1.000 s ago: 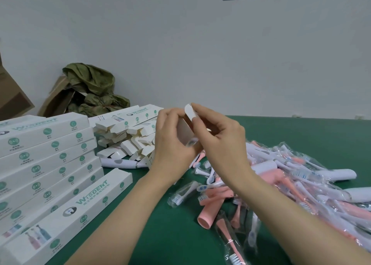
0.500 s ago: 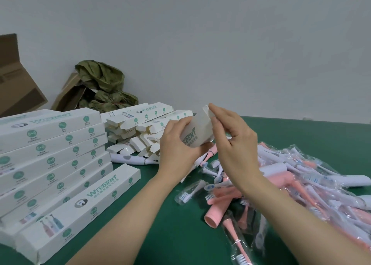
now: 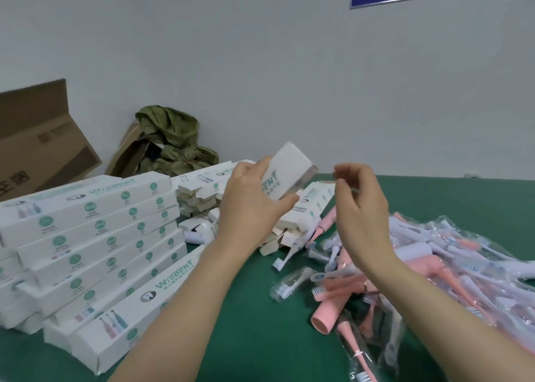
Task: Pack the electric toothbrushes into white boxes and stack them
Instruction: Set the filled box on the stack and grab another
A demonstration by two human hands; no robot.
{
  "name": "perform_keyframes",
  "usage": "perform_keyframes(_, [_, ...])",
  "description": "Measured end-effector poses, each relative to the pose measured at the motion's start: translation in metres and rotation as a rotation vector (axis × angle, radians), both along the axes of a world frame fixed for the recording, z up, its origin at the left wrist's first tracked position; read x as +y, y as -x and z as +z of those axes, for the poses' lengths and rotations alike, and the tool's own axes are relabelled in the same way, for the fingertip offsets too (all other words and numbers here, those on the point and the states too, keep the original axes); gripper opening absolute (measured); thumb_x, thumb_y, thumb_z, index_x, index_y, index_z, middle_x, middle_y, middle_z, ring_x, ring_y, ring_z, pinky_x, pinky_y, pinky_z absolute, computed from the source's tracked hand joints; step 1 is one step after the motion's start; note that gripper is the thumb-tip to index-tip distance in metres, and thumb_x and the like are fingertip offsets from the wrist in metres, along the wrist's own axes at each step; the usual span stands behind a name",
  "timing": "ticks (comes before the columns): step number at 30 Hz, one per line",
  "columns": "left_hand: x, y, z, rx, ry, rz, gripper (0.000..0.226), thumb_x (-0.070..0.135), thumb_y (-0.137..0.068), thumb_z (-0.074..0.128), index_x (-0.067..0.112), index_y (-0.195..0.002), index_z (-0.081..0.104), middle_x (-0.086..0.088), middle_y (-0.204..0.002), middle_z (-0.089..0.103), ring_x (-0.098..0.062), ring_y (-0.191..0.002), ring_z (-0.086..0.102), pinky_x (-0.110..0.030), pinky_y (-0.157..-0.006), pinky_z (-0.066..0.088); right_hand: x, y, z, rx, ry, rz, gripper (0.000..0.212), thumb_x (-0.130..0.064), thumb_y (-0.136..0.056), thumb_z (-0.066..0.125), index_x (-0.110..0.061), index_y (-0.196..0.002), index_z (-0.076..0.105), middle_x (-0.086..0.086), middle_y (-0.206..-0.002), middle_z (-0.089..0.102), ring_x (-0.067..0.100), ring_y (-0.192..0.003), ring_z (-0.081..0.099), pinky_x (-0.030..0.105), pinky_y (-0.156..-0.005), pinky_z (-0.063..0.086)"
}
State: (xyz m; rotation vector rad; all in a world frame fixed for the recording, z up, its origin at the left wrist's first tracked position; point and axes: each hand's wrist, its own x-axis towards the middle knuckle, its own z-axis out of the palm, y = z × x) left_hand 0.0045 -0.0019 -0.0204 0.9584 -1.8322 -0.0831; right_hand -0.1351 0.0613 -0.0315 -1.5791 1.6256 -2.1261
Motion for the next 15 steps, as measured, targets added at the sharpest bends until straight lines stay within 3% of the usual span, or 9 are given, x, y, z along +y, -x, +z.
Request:
perform_keyframes(2, [-0.007,-0.026,0.014,-0.227,-0.078,0.119,0.037,0.048,-0.063,0.076,0.026,-0.089,0.061,0.009,-0.079,0.051,-0.006,-0.069,0.046,-0.022,-0.052,0.029,-0.005,0.007,0.000,0.046,-0.182,-0.021,0.023,-0.005,-0.090,0.044,-0.019,-0.101,0.057,-0.007,-0.099,0.059,-0.004,-0.085,0.051,0.006,-0.066,0.036])
perform_keyframes(4, [-0.013,-0.050,0.019,-0.512,-0.274,0.217,0.040,0.049,-0.061,0.079,0.020,-0.071,0.053,0.006,-0.068,0.050,-0.011,-0.062,0.045,-0.028,-0.050,0.029,-0.007,0.014,-0.005,0.282,-0.451,-0.034,0.021,-0.008,-0.090,0.045,-0.013,-0.104,0.060,-0.004,-0.098,0.058,0.008,-0.085,0.052,0.016,-0.068,0.037])
perform_keyframes(6, [-0.016,-0.067,0.014,-0.717,-0.496,0.296,0.047,0.049,-0.061,0.082,0.017,-0.069,0.048,0.004,-0.068,0.049,-0.013,-0.062,0.046,-0.029,-0.055,0.034,-0.008,0.017,-0.015,0.672,-0.691,-0.100,0.023,-0.012,-0.091,0.045,-0.008,-0.106,0.062,0.005,-0.103,0.061,0.019,-0.093,0.055,0.029,-0.079,0.047])
perform_keyframes(8, [-0.018,-0.081,0.001,-0.790,-0.622,0.378,0.050,0.050,-0.062,0.082,0.018,-0.071,0.045,0.004,-0.069,0.046,-0.014,-0.066,0.050,-0.029,-0.060,0.036,-0.008,0.017,-0.024,0.917,-0.844,-0.162,0.022,-0.014,-0.092,0.043,-0.006,-0.101,0.062,0.010,-0.099,0.063,0.024,-0.086,0.059,0.038,-0.077,0.054])
perform_keyframes(11, [-0.022,-0.096,-0.015,-0.830,-0.679,0.443,0.050,0.052,-0.064,0.080,0.018,-0.077,0.046,0.005,-0.074,0.049,-0.013,-0.069,0.048,-0.028,-0.063,0.041,-0.011,0.019,-0.031,0.981,-0.965,-0.154,0.029,-0.022,-0.095,0.043,0.002,-0.104,0.055,0.006,-0.090,0.064,0.020,-0.078,0.060,0.032,-0.073,0.053])
perform_keyframes(15, [-0.018,-0.103,-0.020,-0.878,-0.683,0.502,0.047,0.054,-0.069,0.076,0.021,-0.076,0.044,0.006,-0.081,0.052,-0.014,-0.078,0.052,-0.028,-0.068,0.043,-0.014,0.023,-0.034,0.988,-0.960,-0.095,0.036,-0.030,-0.096,0.043,0.002,-0.108,0.055,0.006,-0.085,0.064,0.019,-0.074,0.059,0.032,-0.072,0.053])
